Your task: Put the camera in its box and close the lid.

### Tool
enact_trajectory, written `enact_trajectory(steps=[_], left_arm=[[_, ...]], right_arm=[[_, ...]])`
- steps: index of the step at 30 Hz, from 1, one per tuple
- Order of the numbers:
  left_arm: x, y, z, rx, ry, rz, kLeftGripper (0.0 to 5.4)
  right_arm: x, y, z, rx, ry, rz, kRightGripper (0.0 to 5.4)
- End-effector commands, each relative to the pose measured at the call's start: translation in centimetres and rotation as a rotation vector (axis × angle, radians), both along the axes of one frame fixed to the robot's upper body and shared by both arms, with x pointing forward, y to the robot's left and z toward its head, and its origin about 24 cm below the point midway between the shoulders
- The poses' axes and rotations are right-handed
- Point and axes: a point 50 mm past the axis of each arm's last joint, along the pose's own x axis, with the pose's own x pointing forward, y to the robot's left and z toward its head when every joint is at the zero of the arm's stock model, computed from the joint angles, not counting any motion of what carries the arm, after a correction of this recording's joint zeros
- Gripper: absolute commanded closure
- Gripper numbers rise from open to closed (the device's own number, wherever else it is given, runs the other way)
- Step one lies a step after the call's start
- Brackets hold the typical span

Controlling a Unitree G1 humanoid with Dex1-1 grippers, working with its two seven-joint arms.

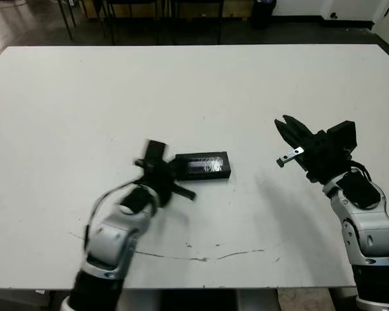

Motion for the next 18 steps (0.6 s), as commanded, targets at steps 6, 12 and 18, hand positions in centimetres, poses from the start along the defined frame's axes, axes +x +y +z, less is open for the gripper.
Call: enact_trajectory(steps=[6,12,18], left_arm=[[0.8,5.6,3.6,-0.073,-0.275,0.234,5.38],[0.4,8.1,3.8,0.135,-0.495,0.372,5.38],[0.6,8.4,2.6,0.108,-0.512,0.424,5.38]], right_arm=[[0.6,0.7,0.1,0.075,-0.020,-0.049,5.40],[0.6,1.8,-0.4,0.117,-0.062,-0.127,5.40],[0.7,3.0,-1.0,0.121,-0.082,-0.162,5.40]])
